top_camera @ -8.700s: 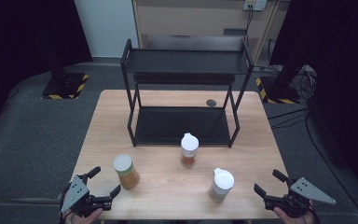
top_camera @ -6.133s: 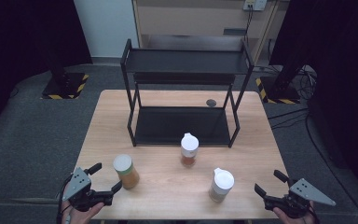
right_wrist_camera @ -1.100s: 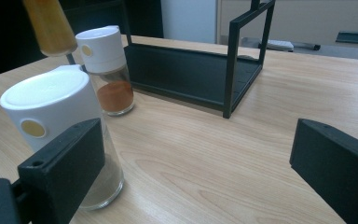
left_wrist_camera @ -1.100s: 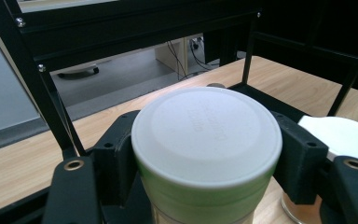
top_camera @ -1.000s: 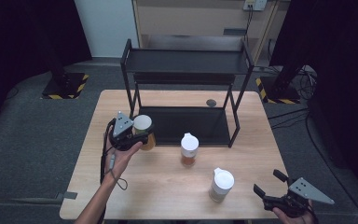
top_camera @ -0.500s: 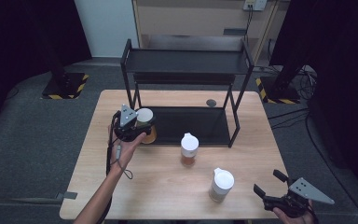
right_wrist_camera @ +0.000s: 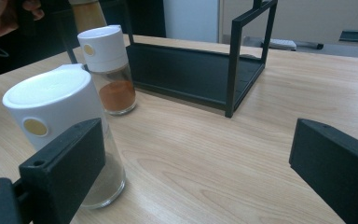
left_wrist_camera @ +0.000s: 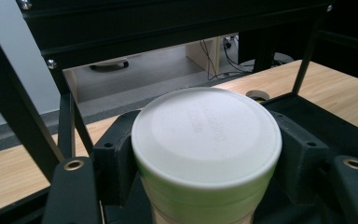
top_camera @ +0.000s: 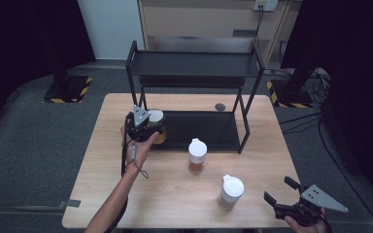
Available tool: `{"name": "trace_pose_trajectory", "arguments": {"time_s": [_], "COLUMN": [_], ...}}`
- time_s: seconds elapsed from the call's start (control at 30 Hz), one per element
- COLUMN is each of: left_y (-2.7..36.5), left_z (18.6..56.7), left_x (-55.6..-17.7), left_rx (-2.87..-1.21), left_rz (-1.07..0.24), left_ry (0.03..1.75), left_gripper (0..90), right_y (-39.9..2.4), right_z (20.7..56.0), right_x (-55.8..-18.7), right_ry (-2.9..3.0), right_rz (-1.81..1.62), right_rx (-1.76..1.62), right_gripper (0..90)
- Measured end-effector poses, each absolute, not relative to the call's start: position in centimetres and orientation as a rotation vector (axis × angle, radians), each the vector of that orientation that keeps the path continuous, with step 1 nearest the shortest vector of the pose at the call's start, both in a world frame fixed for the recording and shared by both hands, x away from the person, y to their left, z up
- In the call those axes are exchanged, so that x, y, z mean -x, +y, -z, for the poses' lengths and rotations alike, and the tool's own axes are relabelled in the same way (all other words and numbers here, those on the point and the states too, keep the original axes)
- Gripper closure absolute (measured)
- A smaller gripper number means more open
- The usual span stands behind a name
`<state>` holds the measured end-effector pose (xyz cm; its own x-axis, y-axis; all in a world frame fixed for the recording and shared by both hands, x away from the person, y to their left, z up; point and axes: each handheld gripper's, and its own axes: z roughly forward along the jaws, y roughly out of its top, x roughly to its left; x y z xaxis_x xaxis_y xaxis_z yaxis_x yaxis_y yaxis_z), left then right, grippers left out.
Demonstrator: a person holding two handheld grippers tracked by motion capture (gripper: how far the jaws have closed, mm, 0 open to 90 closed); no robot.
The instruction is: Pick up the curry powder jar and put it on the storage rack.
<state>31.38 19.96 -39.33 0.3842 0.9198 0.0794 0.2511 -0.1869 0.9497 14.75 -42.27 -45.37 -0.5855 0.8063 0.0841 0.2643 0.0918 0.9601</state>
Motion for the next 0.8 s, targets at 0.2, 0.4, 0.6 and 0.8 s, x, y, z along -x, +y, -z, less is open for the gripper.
{"name": "trace_pose_trajectory", "arguments": {"time_s": [0.2,0.4,0.6,0.8], "left_y": [19.3,19.0,18.5,18.4], "left_z": [40.3,41.0,41.2,41.7], "left_x": [-32.5,-33.1,-33.6,-33.8], "left_rx": [-1.683,-1.658,-1.673,-1.675], "left_rz": [-0.898,-0.891,-0.919,-0.909], "left_ry": [1.060,1.079,1.080,1.092], "left_gripper": [31.6,31.6,31.6,31.6], "right_y": [-42.3,-42.4,-42.3,-42.3], "right_z": [45.4,45.4,45.4,45.3], "right_x": [-14.7,-14.8,-14.8,-14.8], "right_ry": [1.903,1.905,1.907,1.909], "right_rz": [-1.516,-1.518,-1.517,-1.515], "right_rx": [-1.049,-1.049,-1.052,-1.053], "right_gripper": [4.3,4.2,4.3,4.4]}}
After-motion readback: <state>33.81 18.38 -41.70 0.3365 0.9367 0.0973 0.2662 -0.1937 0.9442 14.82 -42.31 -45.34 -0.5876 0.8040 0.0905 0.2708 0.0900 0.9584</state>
